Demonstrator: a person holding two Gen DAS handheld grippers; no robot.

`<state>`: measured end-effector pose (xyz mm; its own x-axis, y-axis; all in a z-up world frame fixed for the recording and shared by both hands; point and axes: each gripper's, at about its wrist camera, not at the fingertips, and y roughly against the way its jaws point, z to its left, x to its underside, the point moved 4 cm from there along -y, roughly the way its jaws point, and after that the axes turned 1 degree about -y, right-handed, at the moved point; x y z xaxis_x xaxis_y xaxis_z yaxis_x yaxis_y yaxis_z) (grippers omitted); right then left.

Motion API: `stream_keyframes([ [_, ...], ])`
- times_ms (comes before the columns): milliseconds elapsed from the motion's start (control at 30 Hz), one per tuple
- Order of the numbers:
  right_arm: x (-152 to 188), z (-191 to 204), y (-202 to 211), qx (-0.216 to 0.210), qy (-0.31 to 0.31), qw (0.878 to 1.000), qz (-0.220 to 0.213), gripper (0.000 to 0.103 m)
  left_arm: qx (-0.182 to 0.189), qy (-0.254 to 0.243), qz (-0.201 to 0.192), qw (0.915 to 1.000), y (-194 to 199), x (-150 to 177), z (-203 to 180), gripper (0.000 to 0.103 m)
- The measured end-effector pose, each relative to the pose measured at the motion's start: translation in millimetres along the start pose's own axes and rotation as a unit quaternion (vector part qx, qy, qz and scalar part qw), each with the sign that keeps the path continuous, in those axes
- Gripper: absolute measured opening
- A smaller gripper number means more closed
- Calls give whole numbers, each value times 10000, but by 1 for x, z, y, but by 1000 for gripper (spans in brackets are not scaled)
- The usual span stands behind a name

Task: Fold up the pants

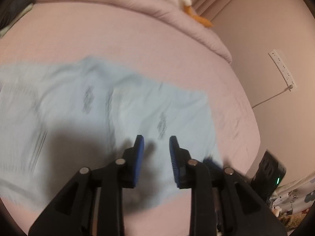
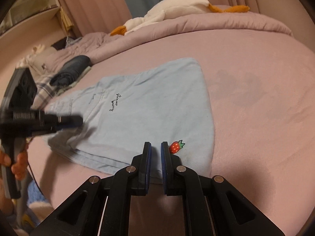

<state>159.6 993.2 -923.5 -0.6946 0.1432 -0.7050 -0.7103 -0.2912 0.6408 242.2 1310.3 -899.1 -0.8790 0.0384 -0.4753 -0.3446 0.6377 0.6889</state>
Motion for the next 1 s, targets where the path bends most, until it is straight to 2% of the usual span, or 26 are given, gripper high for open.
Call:
stream_keyframes([
  [167,1,2,0,-9,28,10000,-12,8,279,-34,302,9991,-41,-22,-17,27],
  [267,4,-2,4,-32,27,10000,-2,8,-346,-356,393,9980,-70,-28,-14,25],
  [300,4,-2,4,-40,27,10000,0,8,-470,-321,407,9975,-81,-31,-6,15],
  [333,4,-3,4,-52,23,10000,0,8,-510,-265,328,9978,-82,-34,-1,7],
  [367,5,-5,6,-65,19,10000,-1,8,-557,-204,247,9979,-80,-39,6,3],
  [500,5,-6,6,-70,23,10000,4,8,-555,100,65,9984,-55,-46,29,3],
  [567,5,-5,6,-54,20,10000,9,8,-586,61,-37,9983,-38,-44,34,17],
  [633,6,-5,7,-57,15,10000,7,8,-280,37,-123,9995,-16,-35,36,39],
  [700,5,-5,6,-58,-2,10000,15,8,-14,-58,-93,9999,-3,-21,31,41],
  [767,5,-6,6,-53,-17,10000,17,8,173,-165,45,9997,-8,-13,18,41],
  [833,5,-5,6,-32,-21,10000,20,8,256,-236,303,9989,-17,3,16,39],
  [867,4,-5,6,-22,-20,10000,25,8,113,-203,425,9988,-23,10,21,38],
  [900,4,-6,5,-18,-18,10000,28,8,-49,-115,476,9988,-27,16,30,15],
  [933,4,-6,5,-20,-17,10000,29,8,-228,-25,359,9991,-26,17,42,3],
  [967,4,-6,5,-26,-19,10000,35,8,-245,88,293,9992,-22,18,51,4],
  [1000,4,-7,5,-32,-25,10000,37,8,-36,405,206,9990,-16,21,63,4],
])
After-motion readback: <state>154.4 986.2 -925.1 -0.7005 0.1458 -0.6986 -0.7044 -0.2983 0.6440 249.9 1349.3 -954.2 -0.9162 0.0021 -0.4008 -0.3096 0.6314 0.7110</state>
